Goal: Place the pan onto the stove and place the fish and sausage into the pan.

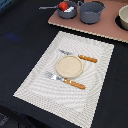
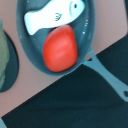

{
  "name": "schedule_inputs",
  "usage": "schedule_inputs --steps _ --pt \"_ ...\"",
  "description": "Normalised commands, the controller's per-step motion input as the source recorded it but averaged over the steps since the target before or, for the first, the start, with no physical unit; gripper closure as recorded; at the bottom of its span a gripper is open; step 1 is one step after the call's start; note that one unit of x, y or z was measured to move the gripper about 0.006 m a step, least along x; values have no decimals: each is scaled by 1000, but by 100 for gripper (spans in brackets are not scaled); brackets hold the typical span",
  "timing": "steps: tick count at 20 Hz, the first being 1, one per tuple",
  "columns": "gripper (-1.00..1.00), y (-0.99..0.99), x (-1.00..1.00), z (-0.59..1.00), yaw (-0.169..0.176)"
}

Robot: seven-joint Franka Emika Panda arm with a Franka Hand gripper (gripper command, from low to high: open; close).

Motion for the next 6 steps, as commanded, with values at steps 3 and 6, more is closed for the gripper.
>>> schedule_inputs --steps 3,6 --pt "-100 0 0 0 0" --pt "-100 0 0 0 0"
